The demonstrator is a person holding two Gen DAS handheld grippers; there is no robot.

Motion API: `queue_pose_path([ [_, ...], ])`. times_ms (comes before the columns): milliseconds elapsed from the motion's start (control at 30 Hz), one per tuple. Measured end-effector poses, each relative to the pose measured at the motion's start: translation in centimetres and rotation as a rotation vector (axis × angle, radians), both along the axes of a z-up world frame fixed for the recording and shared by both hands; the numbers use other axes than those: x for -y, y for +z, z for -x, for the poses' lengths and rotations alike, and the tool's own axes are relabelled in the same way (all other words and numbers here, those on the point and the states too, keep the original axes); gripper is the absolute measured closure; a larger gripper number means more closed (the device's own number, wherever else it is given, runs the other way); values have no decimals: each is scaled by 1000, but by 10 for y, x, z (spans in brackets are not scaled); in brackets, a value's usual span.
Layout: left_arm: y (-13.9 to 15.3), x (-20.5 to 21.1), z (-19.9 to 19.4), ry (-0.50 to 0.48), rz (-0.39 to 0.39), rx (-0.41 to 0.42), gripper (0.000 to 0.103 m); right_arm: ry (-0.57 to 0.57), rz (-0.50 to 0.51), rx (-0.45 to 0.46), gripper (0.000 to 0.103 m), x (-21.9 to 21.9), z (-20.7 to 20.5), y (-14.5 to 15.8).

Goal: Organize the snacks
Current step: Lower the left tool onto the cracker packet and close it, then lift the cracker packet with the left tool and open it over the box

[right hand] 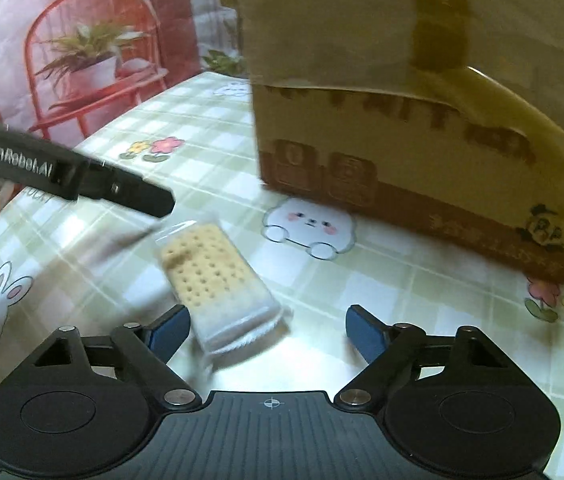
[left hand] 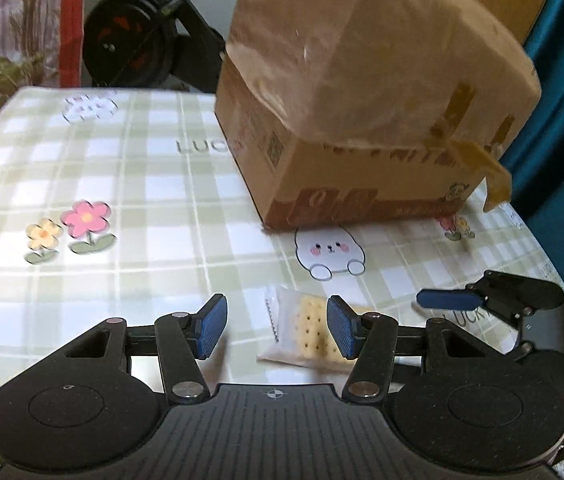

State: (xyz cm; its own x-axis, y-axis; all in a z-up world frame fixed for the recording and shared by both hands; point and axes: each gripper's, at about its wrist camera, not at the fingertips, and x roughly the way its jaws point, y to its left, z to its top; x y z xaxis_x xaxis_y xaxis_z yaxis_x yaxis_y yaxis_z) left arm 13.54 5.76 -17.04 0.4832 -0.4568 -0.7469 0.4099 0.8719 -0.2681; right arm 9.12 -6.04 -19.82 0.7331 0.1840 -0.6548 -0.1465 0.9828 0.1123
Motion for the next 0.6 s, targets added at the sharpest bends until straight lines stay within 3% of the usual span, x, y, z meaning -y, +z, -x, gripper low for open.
queue_pose_path([
  [233, -20, 22, 0, -29, 10, -58, 46, 3, -28, -21, 43, 13, -3, -6],
  [400, -23, 33, 3, -20, -3, -57, 47, 53, -24, -8, 47, 7, -6, -7],
  [600, -24, 39, 5, 3, 21, -73, 56, 69, -32, 5, 56, 10, -6, -6],
])
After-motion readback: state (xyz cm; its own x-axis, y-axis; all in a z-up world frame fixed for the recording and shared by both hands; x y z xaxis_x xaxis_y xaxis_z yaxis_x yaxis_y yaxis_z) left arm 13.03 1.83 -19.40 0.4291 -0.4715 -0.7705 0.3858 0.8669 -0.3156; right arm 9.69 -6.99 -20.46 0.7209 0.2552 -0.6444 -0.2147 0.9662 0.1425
